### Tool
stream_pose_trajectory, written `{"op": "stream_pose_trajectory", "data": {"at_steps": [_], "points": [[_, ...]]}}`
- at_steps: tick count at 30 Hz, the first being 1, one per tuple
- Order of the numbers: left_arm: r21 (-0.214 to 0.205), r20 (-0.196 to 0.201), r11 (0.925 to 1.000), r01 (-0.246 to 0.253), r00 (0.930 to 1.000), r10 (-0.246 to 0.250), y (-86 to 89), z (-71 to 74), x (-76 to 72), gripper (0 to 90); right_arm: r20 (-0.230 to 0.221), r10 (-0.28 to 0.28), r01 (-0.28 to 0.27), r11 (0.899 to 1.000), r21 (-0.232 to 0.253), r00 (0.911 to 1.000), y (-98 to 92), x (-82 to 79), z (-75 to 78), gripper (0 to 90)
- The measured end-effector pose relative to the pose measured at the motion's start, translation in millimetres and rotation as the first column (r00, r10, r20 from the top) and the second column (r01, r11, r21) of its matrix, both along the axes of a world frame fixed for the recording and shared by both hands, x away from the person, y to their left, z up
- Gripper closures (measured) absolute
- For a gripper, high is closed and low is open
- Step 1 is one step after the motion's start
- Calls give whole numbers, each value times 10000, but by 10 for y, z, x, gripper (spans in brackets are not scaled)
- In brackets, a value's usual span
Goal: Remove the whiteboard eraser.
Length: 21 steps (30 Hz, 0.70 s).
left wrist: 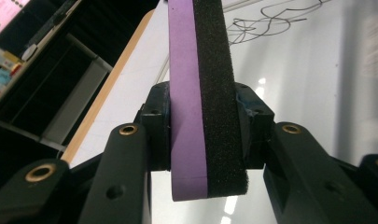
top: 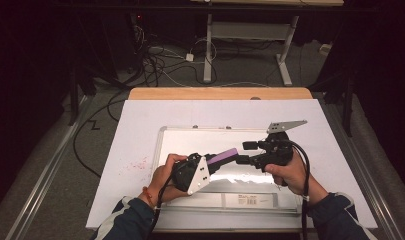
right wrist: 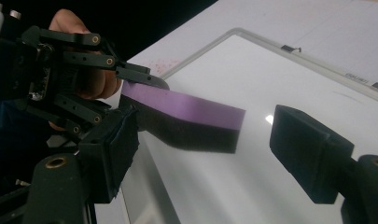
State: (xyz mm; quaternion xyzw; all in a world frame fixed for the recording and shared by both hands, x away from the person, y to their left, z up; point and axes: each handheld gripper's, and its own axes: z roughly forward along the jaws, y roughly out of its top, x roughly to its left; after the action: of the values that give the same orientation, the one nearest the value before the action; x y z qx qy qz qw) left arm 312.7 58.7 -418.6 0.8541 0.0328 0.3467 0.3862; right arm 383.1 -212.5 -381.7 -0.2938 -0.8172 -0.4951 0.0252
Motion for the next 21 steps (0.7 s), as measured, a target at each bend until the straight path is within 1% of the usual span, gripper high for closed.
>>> {"op": "stream_pose_trajectory", "data": {"at_steps": [1, 2, 3, 4, 5, 7, 9, 10, 11, 12, 13, 14, 15, 16, 17, 18, 19, 20, 21], "points": [[-16, 123, 10000, 92, 9999, -92, -14, -3, -21, 610, -32, 46, -46, 10000, -57, 10000, 20, 1, -10, 236], [26, 178, 9998, 184, 9997, -185, -25, -2, -35, 610, -131, 149, -149, 9999, -16, 9998, 37, 8, -24, 236], [51, 267, 9998, 187, 9995, -189, -37, -4, -48, 610, -231, 183, -184, 9998, -30, 9996, 51, 14, -36, 239], [51, 476, 9995, 310, 9984, -312, -45, -1, -50, 610, -278, 191, -194, 9998, -100, 9994, 64, 21, -48, 239], [100, 476, 9995, 291, 9984, -296, -44, -4, -70, 610, -376, 252, -255, 9996, -82, 9990, 71, 27, -58, 238], [69, 627, 9995, 308, 9975, -312, -70, -13, -93, 610, -645, 368, -370, 9993, -13, 9972, 96, 51, -94, 222], [203, 804, 9994, 281, 9963, -297, -69, -13, -103, 611, -953, 564, -556, 9984, 117, 9938, 112, 73, -123, 232], [155, 779, 9993, 344, 9963, -355, -72, -21, -104, 610, -1083, 633, -620, 9980, 158, 9921, 120, 84, -136, 233], [83, 815, 9993, 369, 9960, -374, -75, -27, -108, 610, -1229, 756, -731, 9970, 242, 9895, 129, 93, -145, 256], [106, 871, 9994, 340, 9956, -348, -78, -27, -111, 610, -1362, 964, -919, 9950, 388, 9860, 133, 100, -156, 299], [129, 869, 9993, 349, 9956, -359, -81, -29, -110, 610, -1459, 1064, -1006, 9939, 461, 9836, 137, 103, -163, 307], [260, 923, 9990, 367, 9950, -390, -74, -24, -109, 610, -1425, 1067, -1016, 9939, 429, 9840, 142, 101, -164, 311], [218, 906, 9990, 385, 9951, -404, -67, -19, -106, 609, -1329, 1124, -1078, 9933, 407, 9847, 142, 100, -159, 316], [31, 847, 9992, 391, 9956, -392, -72, -25, -103, 609, -1334, 1186, -1129, 9924, 494, 9839, 130, 106, -157, 325], [157, 835, 9991, 393, 9957, -405, -69, -19, -98, 609, -1419, 1170, -1092, 9921, 612, 9829, 121, 111, -160, 329], [115, 842, 9991, 402, 9956, -410, -76, -34, -96, 608, -1427, 1171, -1097, 9922, 592, 9828, 119, 113, -164, 330], [343, 907, 9988, 361, 9951, -391, -71, -30, -94, 607, -1410, 1166, -1102, 9925, 524, 9831, 119, 110, -167, 332], [72, 783, 9993, 360, 9963, -364, -83, -47, -90, 605, -1375, 1118, -1051, 9929, 550, 9842, 118, 110, -172, 336], [244, 748, 9993, 295, 9967, -313, -77, -43, -78, 602, -1400, 1079, -1010, 9933, 558, 9842, 117, 108, -176, 338]]}}
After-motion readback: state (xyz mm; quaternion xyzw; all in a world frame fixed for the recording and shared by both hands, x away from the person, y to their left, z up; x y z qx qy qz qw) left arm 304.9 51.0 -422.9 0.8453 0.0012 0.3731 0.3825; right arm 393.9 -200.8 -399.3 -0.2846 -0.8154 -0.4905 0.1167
